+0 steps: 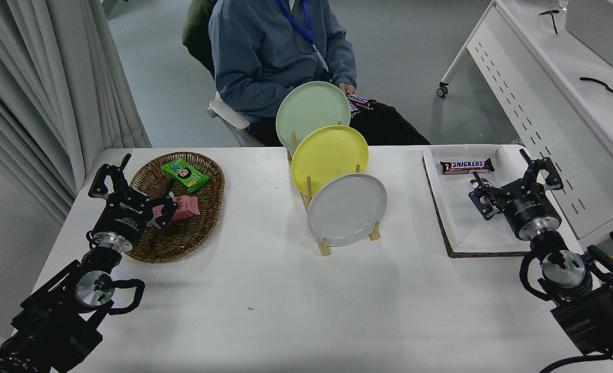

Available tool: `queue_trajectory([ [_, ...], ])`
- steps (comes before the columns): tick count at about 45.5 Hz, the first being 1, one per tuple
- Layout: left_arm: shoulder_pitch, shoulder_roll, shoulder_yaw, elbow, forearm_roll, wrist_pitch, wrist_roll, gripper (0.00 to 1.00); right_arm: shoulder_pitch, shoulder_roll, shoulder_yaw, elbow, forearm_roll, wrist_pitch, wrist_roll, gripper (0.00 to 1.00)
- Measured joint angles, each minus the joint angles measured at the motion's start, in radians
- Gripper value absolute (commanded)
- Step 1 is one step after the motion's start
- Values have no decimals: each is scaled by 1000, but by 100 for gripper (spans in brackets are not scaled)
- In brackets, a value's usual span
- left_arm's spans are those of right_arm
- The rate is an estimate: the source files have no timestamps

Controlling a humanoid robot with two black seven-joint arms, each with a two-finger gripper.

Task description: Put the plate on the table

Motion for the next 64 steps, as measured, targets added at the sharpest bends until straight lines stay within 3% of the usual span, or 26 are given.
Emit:
queue_trajectory([
  [9,0,0,0,0,0,0,0,100,27,-67,-86,3,-2,-10,-4,100],
  [36,0,0,0,-1,0,0,0,100,232,-362,-685,74,-8,-7,-5,100],
  [49,0,0,0,0,0,1,0,100,353,-431,-945,140,-7,-30,-9,100],
  [64,0,0,0,0,0,1,0,100,436,-430,-1028,299,-1,-206,-89,100],
])
